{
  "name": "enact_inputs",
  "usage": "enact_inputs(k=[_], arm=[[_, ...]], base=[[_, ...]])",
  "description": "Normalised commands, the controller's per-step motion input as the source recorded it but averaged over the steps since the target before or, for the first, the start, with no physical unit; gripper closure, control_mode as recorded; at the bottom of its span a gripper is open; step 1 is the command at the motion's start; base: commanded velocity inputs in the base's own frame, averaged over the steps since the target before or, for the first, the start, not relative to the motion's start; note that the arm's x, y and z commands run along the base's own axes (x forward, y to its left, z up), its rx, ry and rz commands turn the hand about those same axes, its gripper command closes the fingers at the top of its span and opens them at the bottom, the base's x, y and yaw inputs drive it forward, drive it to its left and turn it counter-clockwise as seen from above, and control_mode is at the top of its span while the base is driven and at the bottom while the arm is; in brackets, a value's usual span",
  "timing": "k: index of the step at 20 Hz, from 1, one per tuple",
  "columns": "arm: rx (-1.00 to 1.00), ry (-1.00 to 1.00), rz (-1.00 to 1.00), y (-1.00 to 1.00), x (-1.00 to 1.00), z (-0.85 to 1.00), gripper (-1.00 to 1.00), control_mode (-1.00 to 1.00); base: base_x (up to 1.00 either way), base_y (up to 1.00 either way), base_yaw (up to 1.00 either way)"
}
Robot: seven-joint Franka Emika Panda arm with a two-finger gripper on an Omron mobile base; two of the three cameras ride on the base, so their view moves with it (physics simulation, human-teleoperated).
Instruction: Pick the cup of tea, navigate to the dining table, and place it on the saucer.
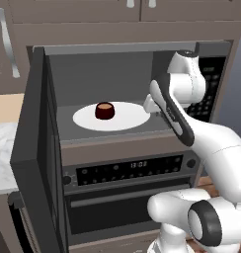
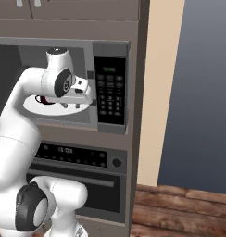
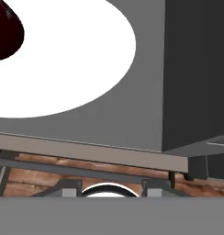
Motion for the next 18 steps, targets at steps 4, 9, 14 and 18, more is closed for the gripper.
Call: enact_inputs(k=[4, 9, 14, 18], arm=[[0.0, -0.05, 0.0, 0.08, -0.23, 0.0, -1.0, -1.0], [-0.08, -0.14, 0.0, 0.67, -0.13, 0.0, -1.0, -1.0], [-0.09, -0.11, -0.02, 0.78, 0.0, 0.0, -1.0, -1.0], [-0.01, -0.09, -0.11, 0.76, 0.0, 0.0, -1.0, -1.0]], base=[[0.0, 0.0, 0.0], [0.0, 0.0, 0.0], [0.0, 0.0, 0.0], [0.0, 0.0, 0.0]])
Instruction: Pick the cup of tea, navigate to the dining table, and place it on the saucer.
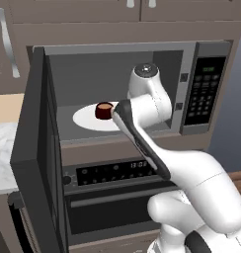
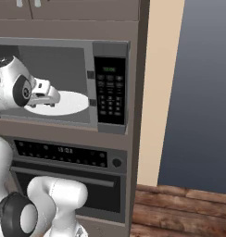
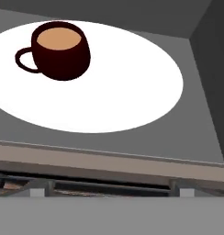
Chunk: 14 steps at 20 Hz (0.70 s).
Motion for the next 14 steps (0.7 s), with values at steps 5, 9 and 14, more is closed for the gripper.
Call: enact_inputs(k=[5, 9, 14], arm=[[0.01, -0.03, -0.24, 0.69, 0.0, 0.0, -1.0, -1.0], [0.06, 0.0, -0.31, 0.7, 0.0, 0.0, -1.0, -1.0], [0.11, 0.0, -0.22, 0.27, 0.01, 0.0, -1.0, -1.0]], base=[[0.0, 0.0, 0.0], [0.0, 0.0, 0.0], [0.0, 0.0, 0.0]])
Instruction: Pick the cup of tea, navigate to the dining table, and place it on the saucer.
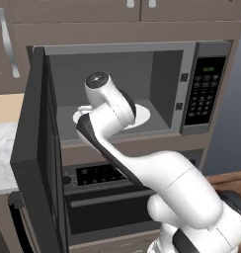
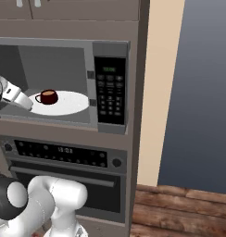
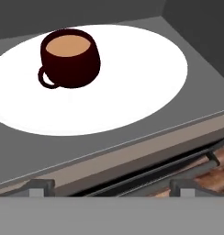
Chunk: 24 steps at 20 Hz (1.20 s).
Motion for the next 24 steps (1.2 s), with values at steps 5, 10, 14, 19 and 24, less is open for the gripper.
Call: enact_inputs(k=[5, 10, 14, 19, 24], arm=[[0.17, 0.0, -0.06, 0.02, 0.0, 0.0, -1.0, -1.0], [0.11, -0.01, -0.03, 0.01, 0.21, -0.22, -1.0, -1.0], [0.04, -0.06, -0.01, 0.01, 0.37, -0.44, -1.0, -1.0], [0.01, -0.02, 0.0, 0.19, 0.35, -0.05, -1.0, -1.0], [0.0, 0.0, 0.0, 0.17, 0.27, 0.03, -1.0, -1.0]], base=[[0.0, 0.0, 0.0], [0.0, 0.0, 0.0], [0.0, 0.0, 0.0], [0.0, 0.0, 0.0], [0.0, 0.0, 0.0]])
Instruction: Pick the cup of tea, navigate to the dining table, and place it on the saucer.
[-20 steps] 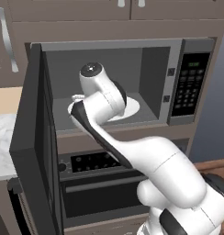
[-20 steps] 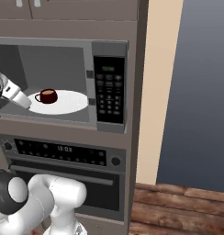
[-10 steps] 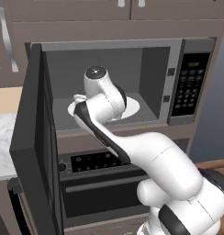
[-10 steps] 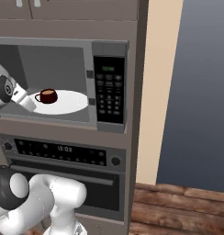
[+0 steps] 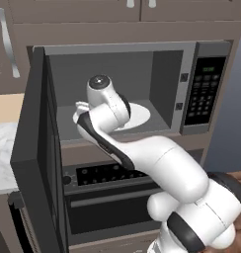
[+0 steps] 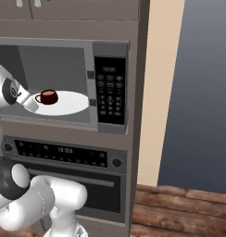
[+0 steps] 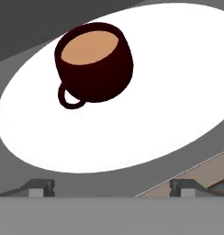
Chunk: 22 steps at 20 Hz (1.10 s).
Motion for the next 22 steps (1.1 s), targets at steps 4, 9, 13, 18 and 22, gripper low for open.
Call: enact_inputs(k=[4, 9, 13, 18, 22], arm=[[0.0, 0.0, 0.0, 0.22, 0.42, 0.0, -1.0, -1.0], [0.0, 0.0, 0.0, 0.18, 0.5, 0.0, -1.0, -1.0], [0.0, 0.0, -0.01, 0.06, 0.36, 0.0, -1.0, -1.0], [0.0, 0.01, -0.03, 0.17, 0.09, 0.0, -1.0, -1.0], [0.0, 0.0, -0.04, 0.02, 0.14, 0.0, -1.0, -1.0]], base=[[0.0, 0.0, 0.0], [0.0, 0.0, 0.0], [0.0, 0.0, 0.0], [0.0, 0.0, 0.0], [0.0, 0.0, 0.0]])
